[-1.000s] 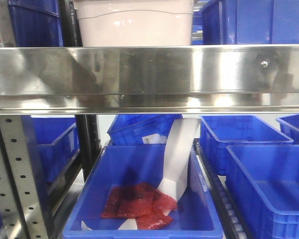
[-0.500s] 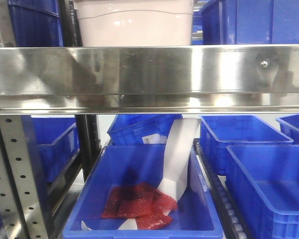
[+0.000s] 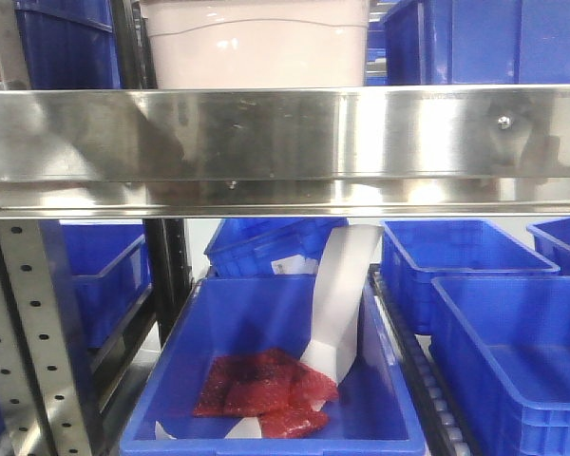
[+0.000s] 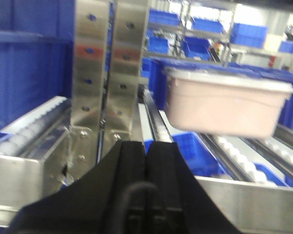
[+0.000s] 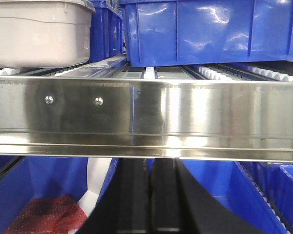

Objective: Grab white bin and place on right shelf

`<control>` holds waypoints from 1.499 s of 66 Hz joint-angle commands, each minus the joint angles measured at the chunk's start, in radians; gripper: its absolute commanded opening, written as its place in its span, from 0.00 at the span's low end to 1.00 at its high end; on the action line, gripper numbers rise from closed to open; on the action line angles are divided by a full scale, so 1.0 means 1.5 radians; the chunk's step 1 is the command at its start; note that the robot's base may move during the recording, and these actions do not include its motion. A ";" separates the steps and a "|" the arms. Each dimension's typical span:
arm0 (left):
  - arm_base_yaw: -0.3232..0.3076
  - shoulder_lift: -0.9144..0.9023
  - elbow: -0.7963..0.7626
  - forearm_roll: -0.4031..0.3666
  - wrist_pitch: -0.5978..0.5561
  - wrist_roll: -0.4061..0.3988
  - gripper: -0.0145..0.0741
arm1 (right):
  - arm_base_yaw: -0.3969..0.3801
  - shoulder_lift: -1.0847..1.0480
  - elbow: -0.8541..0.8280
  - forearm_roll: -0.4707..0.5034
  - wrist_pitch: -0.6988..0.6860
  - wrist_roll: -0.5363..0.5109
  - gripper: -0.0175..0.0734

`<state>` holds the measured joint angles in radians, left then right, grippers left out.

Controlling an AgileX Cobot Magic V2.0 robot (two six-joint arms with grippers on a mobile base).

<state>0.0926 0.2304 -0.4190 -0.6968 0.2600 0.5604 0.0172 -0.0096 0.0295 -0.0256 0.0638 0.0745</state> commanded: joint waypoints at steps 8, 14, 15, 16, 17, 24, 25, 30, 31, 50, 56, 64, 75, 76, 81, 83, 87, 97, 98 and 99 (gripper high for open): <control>0.000 0.004 0.036 0.056 -0.105 -0.016 0.03 | 0.000 -0.013 -0.001 -0.005 -0.063 0.002 0.24; -0.025 0.003 0.068 0.151 -0.137 -0.129 0.03 | 0.000 -0.013 -0.001 -0.005 -0.063 0.002 0.24; -0.030 0.003 0.073 0.171 -0.146 -0.150 0.03 | 0.000 -0.013 -0.001 -0.005 -0.063 0.002 0.24; -0.038 0.003 0.081 0.203 -0.161 -0.183 0.03 | 0.000 -0.013 -0.001 -0.005 -0.063 0.002 0.24; -0.044 0.003 0.086 0.223 -0.173 -0.204 0.03 | 0.000 -0.013 -0.001 -0.005 -0.063 0.002 0.24; -0.077 0.003 0.132 0.310 -0.255 -0.287 0.03 | 0.000 -0.013 -0.001 -0.005 -0.063 0.002 0.24; -0.080 0.003 0.137 0.310 -0.262 -0.287 0.03 | 0.000 -0.013 -0.001 -0.005 -0.063 0.002 0.24; -0.098 -0.011 0.168 0.322 -0.275 -0.287 0.03 | 0.000 -0.013 -0.001 -0.005 -0.063 0.002 0.24; -0.101 -0.015 0.176 0.327 -0.275 -0.287 0.03 | 0.000 -0.013 -0.001 -0.005 -0.063 0.002 0.24; -0.168 -0.152 0.286 0.409 -0.275 -0.287 0.03 | 0.000 -0.013 -0.001 -0.005 -0.063 0.002 0.24; -0.168 -0.169 0.298 0.431 -0.255 -0.287 0.03 | 0.000 -0.013 -0.001 -0.005 -0.063 0.002 0.24; -0.159 -0.169 0.298 0.434 -0.202 -0.287 0.03 | 0.000 -0.013 -0.001 -0.005 -0.063 0.002 0.24; -0.143 -0.169 0.298 0.424 -0.194 -0.287 0.03 | 0.000 -0.013 -0.001 -0.005 -0.063 0.002 0.24; -0.143 -0.169 0.298 0.422 -0.194 -0.287 0.03 | 0.000 -0.013 -0.001 -0.005 -0.063 0.002 0.24; -0.136 -0.169 0.298 0.422 -0.193 -0.287 0.03 | 0.000 -0.013 -0.001 -0.005 -0.063 0.002 0.24; -0.134 -0.169 0.298 0.421 -0.193 -0.287 0.03 | 0.000 -0.013 -0.001 -0.005 -0.063 0.002 0.24; -0.131 -0.169 0.298 0.421 -0.193 -0.287 0.03 | 0.000 -0.013 -0.001 -0.005 -0.063 0.002 0.24; -0.126 -0.169 0.298 0.420 -0.193 -0.287 0.03 | 0.000 -0.013 -0.001 -0.005 -0.063 0.002 0.24; -0.126 -0.169 0.298 0.420 -0.193 -0.287 0.03 | 0.000 -0.013 -0.001 -0.005 -0.063 0.002 0.24; -0.126 -0.169 0.298 0.420 -0.193 -0.287 0.03 | 0.000 -0.013 -0.001 -0.005 -0.063 0.002 0.24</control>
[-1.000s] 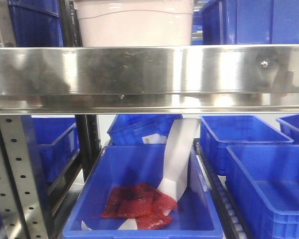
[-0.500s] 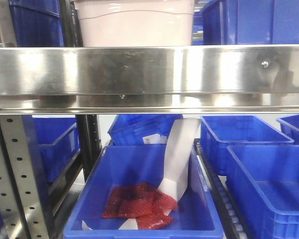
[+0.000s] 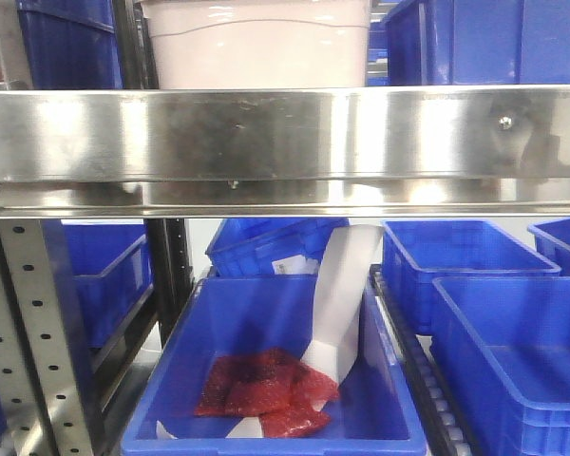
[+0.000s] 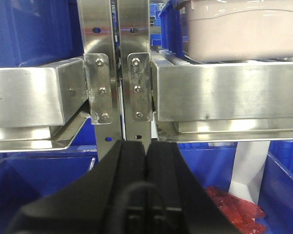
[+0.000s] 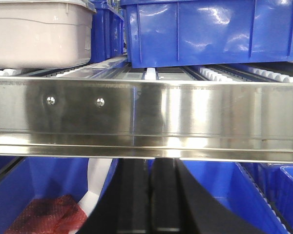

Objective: Grab white bin and place on right shelf

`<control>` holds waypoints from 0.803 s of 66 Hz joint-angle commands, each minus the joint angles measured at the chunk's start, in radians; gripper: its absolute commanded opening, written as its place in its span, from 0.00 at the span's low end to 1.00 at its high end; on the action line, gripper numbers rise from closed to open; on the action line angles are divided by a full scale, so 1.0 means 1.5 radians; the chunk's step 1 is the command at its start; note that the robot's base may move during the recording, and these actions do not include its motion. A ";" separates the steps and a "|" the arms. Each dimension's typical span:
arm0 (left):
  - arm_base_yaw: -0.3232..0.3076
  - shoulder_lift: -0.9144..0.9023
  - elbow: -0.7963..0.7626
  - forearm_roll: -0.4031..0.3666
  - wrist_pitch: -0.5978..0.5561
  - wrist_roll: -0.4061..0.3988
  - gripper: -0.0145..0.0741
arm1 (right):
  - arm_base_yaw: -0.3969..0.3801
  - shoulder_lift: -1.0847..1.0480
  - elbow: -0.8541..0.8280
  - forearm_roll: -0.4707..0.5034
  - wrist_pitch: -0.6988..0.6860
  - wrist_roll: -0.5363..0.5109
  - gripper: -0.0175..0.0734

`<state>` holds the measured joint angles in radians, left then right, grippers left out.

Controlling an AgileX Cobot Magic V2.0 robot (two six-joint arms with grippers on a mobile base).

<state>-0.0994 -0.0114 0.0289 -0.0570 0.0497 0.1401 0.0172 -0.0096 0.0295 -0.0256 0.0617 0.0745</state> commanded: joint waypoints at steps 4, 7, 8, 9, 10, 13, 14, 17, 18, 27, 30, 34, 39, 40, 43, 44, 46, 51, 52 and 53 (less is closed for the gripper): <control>0.002 -0.008 -0.001 -0.017 -0.054 -0.007 0.03 | 0.000 -0.013 -0.001 -0.005 -0.061 0.002 0.24; 0.002 -0.008 -0.001 -0.038 -0.054 -0.007 0.03 | 0.000 -0.013 -0.001 -0.005 -0.061 0.002 0.24; 0.002 -0.008 -0.001 -0.044 -0.054 -0.007 0.03 | 0.000 -0.013 -0.001 -0.005 -0.061 0.002 0.24; 0.002 -0.008 -0.001 -0.047 -0.054 -0.007 0.03 | 0.000 -0.013 -0.001 -0.005 -0.061 0.002 0.24; 0.002 -0.008 -0.001 -0.047 -0.054 -0.007 0.03 | 0.000 -0.013 -0.001 -0.005 -0.061 0.002 0.24; 0.002 -0.008 -0.001 -0.046 -0.055 -0.007 0.03 | 0.000 -0.013 -0.001 -0.005 -0.061 0.002 0.24; 0.002 -0.008 -0.001 -0.046 -0.055 -0.009 0.03 | 0.000 -0.013 -0.001 -0.005 -0.061 0.002 0.24; 0.002 -0.008 -0.001 -0.041 -0.055 -0.032 0.03 | 0.000 -0.013 -0.001 -0.005 -0.061 0.002 0.24; 0.002 -0.008 -0.001 -0.035 -0.055 -0.044 0.03 | 0.000 -0.013 -0.001 -0.005 -0.061 0.002 0.24; 0.008 -0.008 -0.001 -0.009 -0.055 -0.074 0.03 | 0.000 -0.013 -0.001 -0.005 -0.061 0.002 0.24; 0.008 -0.008 -0.001 -0.009 -0.055 -0.074 0.03 | 0.000 -0.013 -0.001 -0.005 -0.061 0.002 0.24; 0.008 -0.008 -0.001 -0.009 -0.055 -0.074 0.03 | 0.000 -0.013 -0.001 -0.005 -0.061 0.002 0.24; 0.008 -0.008 -0.001 -0.009 -0.055 -0.074 0.03 | 0.000 -0.013 -0.001 -0.005 -0.061 0.002 0.24; 0.008 -0.008 -0.001 -0.009 -0.055 -0.074 0.03 | 0.000 -0.013 -0.001 -0.005 -0.061 0.002 0.24; 0.008 -0.008 -0.001 -0.009 -0.055 -0.074 0.03 | 0.000 -0.013 -0.001 -0.005 -0.061 0.002 0.24; 0.008 -0.008 -0.001 -0.009 -0.055 -0.074 0.03 | 0.000 -0.013 -0.001 -0.005 -0.061 0.002 0.24; 0.008 -0.008 -0.001 -0.009 -0.055 -0.074 0.03 | 0.000 -0.013 -0.001 -0.005 -0.061 0.002 0.24; 0.008 -0.008 -0.001 -0.010 -0.055 -0.074 0.03 | 0.000 -0.013 -0.001 -0.005 -0.061 0.002 0.24; 0.008 -0.008 -0.001 -0.010 -0.055 -0.074 0.03 | 0.000 -0.013 -0.001 -0.005 -0.061 0.002 0.24; 0.008 -0.008 -0.001 -0.010 -0.055 -0.074 0.03 | 0.000 -0.013 -0.001 -0.005 -0.061 0.002 0.24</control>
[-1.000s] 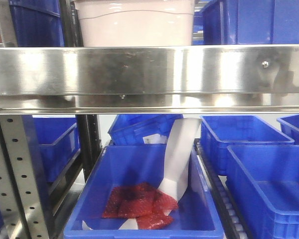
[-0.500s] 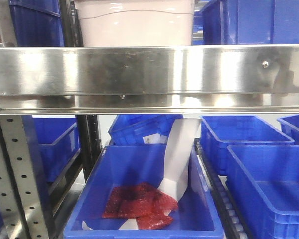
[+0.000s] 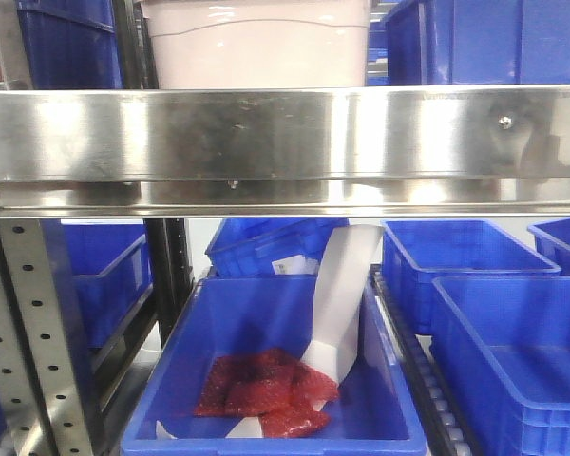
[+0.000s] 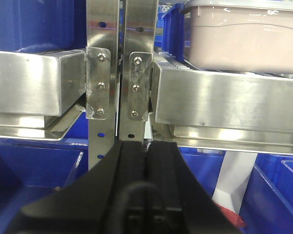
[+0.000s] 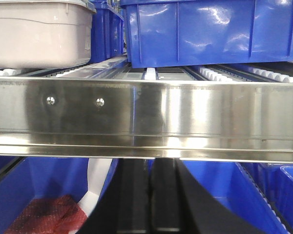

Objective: Grab white bin and place on right shelf

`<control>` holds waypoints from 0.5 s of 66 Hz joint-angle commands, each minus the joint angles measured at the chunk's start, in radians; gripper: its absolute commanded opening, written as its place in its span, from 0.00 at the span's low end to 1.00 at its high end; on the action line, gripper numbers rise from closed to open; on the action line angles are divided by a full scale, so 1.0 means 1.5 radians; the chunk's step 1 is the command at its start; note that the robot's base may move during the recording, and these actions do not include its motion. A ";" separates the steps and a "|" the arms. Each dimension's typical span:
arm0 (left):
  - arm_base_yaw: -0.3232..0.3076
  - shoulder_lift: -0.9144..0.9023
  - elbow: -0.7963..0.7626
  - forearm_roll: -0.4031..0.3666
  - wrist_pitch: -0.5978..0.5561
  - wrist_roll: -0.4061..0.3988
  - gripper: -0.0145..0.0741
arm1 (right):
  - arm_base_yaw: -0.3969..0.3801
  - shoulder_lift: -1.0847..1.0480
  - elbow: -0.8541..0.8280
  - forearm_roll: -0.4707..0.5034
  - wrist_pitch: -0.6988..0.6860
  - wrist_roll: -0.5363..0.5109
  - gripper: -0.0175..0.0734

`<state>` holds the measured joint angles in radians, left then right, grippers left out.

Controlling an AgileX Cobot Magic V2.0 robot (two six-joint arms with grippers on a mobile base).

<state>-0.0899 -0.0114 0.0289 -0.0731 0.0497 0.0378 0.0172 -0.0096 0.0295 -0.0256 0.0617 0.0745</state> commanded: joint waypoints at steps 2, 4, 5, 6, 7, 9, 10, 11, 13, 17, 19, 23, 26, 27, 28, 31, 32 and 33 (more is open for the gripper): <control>0.001 -0.008 -0.001 0.001 -0.055 -0.006 0.03 | 0.000 -0.013 -0.001 -0.005 -0.061 0.002 0.24; 0.001 -0.008 -0.001 0.001 -0.055 -0.006 0.03 | 0.000 -0.013 -0.001 -0.005 -0.061 0.002 0.24; 0.001 -0.008 -0.001 0.001 -0.055 -0.006 0.03 | 0.000 -0.013 -0.001 -0.005 -0.061 0.002 0.24; 0.001 -0.008 -0.001 0.001 -0.055 -0.006 0.03 | 0.000 -0.013 -0.001 -0.005 -0.061 0.002 0.24; 0.001 -0.008 -0.001 0.001 -0.055 -0.006 0.03 | 0.000 -0.013 -0.001 -0.005 -0.061 0.002 0.24; 0.001 -0.008 -0.001 0.001 -0.055 -0.006 0.03 | 0.000 -0.013 -0.001 -0.005 -0.061 0.002 0.24; 0.001 -0.008 -0.001 0.001 -0.055 -0.006 0.03 | 0.000 -0.013 -0.001 -0.005 -0.061 0.002 0.24; 0.001 -0.008 -0.001 0.001 -0.055 -0.006 0.03 | 0.000 -0.013 -0.001 -0.005 -0.061 0.002 0.24; 0.001 -0.008 -0.001 0.001 -0.055 -0.006 0.03 | 0.000 -0.013 -0.001 -0.005 -0.061 0.002 0.24; 0.001 -0.008 -0.001 0.001 -0.055 -0.006 0.03 | 0.000 -0.013 -0.001 -0.005 -0.061 0.002 0.24; 0.001 -0.008 -0.001 0.001 -0.055 -0.006 0.03 | 0.000 -0.013 -0.001 -0.005 -0.061 0.002 0.24; 0.001 -0.008 -0.001 0.001 -0.055 -0.006 0.03 | 0.000 -0.013 -0.001 -0.005 -0.061 0.002 0.24; 0.001 -0.008 -0.001 0.001 -0.055 -0.006 0.03 | 0.000 -0.013 -0.001 -0.005 -0.061 0.002 0.24; 0.001 -0.008 -0.001 0.001 -0.055 -0.006 0.03 | 0.000 -0.013 -0.001 -0.005 -0.061 0.002 0.24; 0.001 -0.008 -0.001 0.001 -0.055 -0.006 0.03 | 0.000 -0.013 -0.001 -0.005 -0.061 0.002 0.24; 0.001 -0.008 -0.001 0.001 -0.055 -0.006 0.03 | 0.000 -0.013 -0.001 -0.005 -0.061 0.002 0.24; 0.001 -0.008 -0.001 0.001 -0.055 -0.006 0.03 | 0.000 -0.013 -0.001 -0.005 -0.061 0.002 0.24; 0.001 -0.008 -0.001 0.001 -0.055 -0.006 0.03 | 0.000 -0.013 -0.001 -0.005 -0.061 0.002 0.24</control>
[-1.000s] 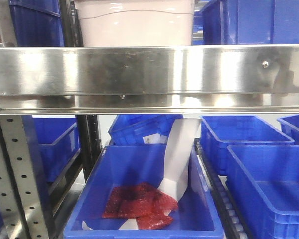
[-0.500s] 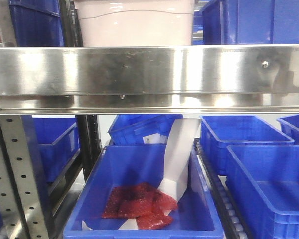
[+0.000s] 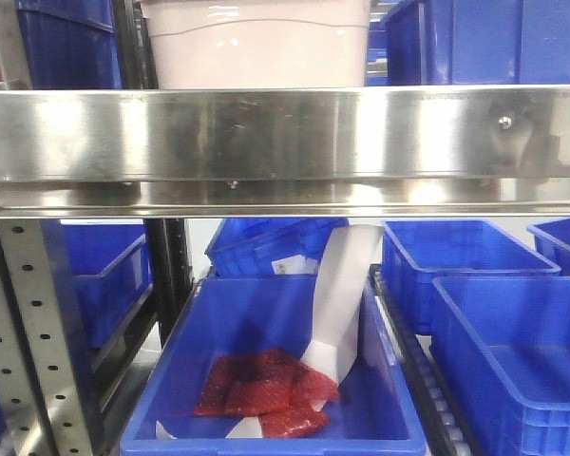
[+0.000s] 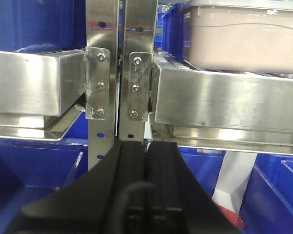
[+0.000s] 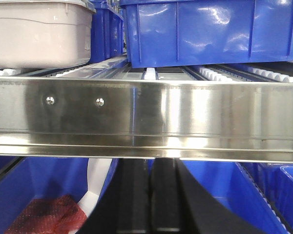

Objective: Grab white bin and place on right shelf

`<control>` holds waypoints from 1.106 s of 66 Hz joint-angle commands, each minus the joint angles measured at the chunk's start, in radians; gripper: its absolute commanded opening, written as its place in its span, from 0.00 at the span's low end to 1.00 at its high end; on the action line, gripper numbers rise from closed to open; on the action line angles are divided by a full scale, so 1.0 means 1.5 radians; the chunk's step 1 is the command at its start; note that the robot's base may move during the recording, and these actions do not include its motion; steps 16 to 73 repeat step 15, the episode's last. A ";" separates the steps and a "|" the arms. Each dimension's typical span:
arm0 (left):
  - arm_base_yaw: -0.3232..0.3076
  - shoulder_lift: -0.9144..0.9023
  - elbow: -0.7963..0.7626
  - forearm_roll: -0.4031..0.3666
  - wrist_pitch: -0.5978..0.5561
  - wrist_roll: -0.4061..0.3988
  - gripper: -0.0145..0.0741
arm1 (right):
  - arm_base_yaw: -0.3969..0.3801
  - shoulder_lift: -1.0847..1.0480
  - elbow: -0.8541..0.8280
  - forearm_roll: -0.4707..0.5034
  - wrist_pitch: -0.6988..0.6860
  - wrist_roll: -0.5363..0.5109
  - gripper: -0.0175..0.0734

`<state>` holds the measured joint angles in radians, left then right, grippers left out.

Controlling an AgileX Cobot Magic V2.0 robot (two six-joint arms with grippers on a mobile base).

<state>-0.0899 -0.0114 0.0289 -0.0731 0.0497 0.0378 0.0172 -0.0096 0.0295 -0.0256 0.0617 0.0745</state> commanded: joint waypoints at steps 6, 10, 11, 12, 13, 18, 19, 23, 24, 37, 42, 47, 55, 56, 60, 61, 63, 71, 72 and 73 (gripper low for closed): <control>0.001 -0.008 -0.001 0.001 -0.055 -0.006 0.03 | 0.000 -0.013 -0.001 -0.005 -0.061 0.002 0.24; 0.001 -0.008 -0.001 0.001 -0.055 -0.006 0.03 | 0.000 -0.013 -0.001 -0.005 -0.061 0.002 0.24; 0.001 -0.008 -0.001 0.001 -0.055 -0.006 0.03 | 0.000 -0.013 -0.001 -0.005 -0.061 0.002 0.24; 0.001 -0.008 -0.001 0.001 -0.055 -0.006 0.03 | 0.000 -0.013 -0.001 -0.005 -0.061 0.002 0.24; 0.001 -0.008 -0.001 0.001 -0.055 -0.006 0.03 | 0.000 -0.013 -0.001 -0.005 -0.061 0.002 0.24; 0.001 -0.008 -0.001 0.001 -0.055 -0.006 0.03 | 0.000 -0.013 -0.001 -0.005 -0.061 0.002 0.24; 0.001 -0.008 -0.001 0.001 -0.055 -0.006 0.03 | 0.000 -0.013 -0.001 -0.005 -0.061 0.002 0.24; 0.001 -0.008 -0.001 0.001 -0.055 -0.006 0.03 | 0.000 -0.013 -0.001 -0.005 -0.061 0.002 0.24; 0.001 -0.008 -0.001 0.001 -0.055 -0.006 0.03 | 0.000 -0.013 -0.001 -0.005 -0.061 0.002 0.24; 0.001 -0.008 -0.001 0.001 -0.055 -0.006 0.03 | 0.000 -0.013 -0.001 -0.005 -0.061 0.002 0.24; 0.001 -0.008 -0.001 0.001 -0.055 -0.006 0.03 | 0.000 -0.013 -0.001 -0.005 -0.061 0.002 0.24; 0.001 -0.008 -0.001 0.001 -0.055 -0.006 0.03 | 0.000 -0.013 -0.001 -0.005 -0.061 0.002 0.24; 0.001 -0.008 -0.001 0.001 -0.055 -0.006 0.03 | 0.000 -0.013 -0.001 -0.005 -0.061 0.002 0.24; 0.001 -0.008 -0.001 0.001 -0.055 -0.006 0.03 | 0.000 -0.013 -0.001 -0.005 -0.061 0.002 0.24; 0.001 -0.008 -0.001 0.001 -0.055 -0.006 0.03 | 0.000 -0.013 -0.001 -0.005 -0.061 0.002 0.24; 0.001 -0.008 -0.001 0.001 -0.055 -0.006 0.03 | 0.000 -0.013 -0.001 -0.005 -0.061 0.002 0.24; 0.001 -0.008 -0.001 0.001 -0.055 -0.006 0.03 | 0.000 -0.013 -0.001 -0.005 -0.061 0.002 0.24; 0.001 -0.008 -0.001 0.001 -0.055 -0.006 0.03 | 0.000 -0.013 -0.001 -0.005 -0.061 0.002 0.24; 0.001 -0.008 -0.001 0.001 -0.055 -0.006 0.03 | 0.000 -0.013 -0.001 -0.005 -0.061 0.002 0.24; 0.001 -0.008 -0.001 0.001 -0.055 -0.006 0.03 | 0.000 -0.013 -0.001 -0.005 -0.061 0.002 0.24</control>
